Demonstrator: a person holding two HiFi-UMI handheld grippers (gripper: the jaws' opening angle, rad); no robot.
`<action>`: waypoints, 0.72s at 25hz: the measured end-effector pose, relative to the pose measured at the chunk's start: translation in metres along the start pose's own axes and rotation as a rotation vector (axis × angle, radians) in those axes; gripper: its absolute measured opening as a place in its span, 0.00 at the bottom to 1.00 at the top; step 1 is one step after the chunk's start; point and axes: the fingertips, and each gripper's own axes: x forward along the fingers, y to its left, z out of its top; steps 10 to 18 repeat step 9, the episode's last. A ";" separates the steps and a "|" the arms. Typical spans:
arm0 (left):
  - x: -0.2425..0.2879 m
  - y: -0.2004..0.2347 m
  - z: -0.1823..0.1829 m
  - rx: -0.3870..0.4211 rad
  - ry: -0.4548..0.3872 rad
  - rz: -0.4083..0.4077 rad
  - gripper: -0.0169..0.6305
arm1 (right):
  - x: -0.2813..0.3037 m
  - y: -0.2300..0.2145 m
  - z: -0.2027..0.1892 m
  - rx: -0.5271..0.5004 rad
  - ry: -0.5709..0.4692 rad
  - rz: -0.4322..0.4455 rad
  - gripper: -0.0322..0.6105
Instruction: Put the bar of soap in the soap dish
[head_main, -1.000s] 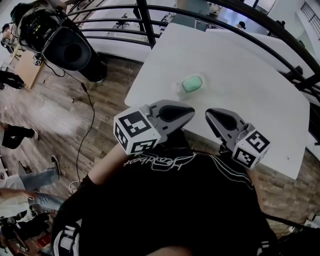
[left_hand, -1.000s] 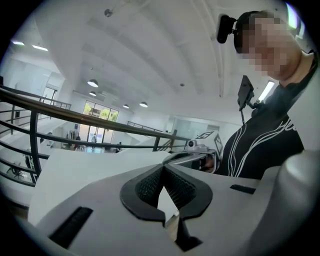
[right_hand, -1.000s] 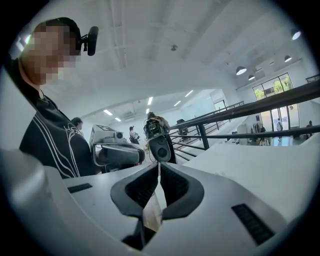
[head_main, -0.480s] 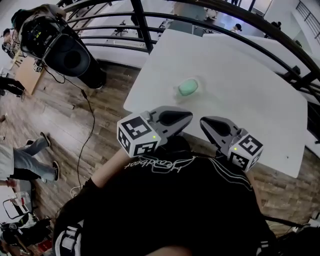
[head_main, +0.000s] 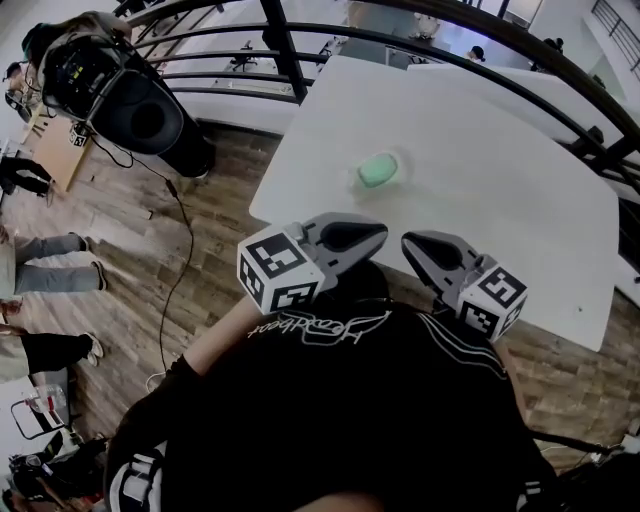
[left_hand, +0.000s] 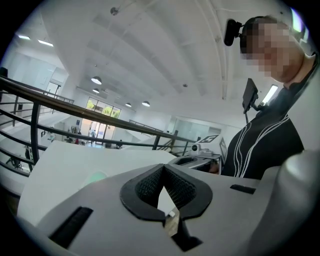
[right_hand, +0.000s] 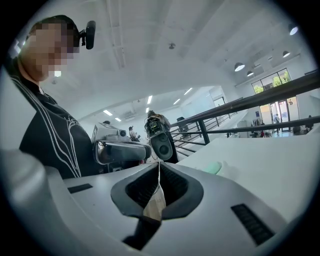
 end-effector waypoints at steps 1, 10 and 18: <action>0.000 -0.001 0.001 0.000 0.001 -0.001 0.04 | -0.001 0.001 0.001 0.003 -0.002 -0.001 0.08; -0.001 -0.003 0.003 -0.003 -0.002 0.000 0.04 | -0.002 0.002 0.002 -0.015 -0.012 0.011 0.08; -0.001 -0.003 0.003 -0.003 -0.002 0.000 0.04 | -0.002 0.002 0.002 -0.015 -0.012 0.011 0.08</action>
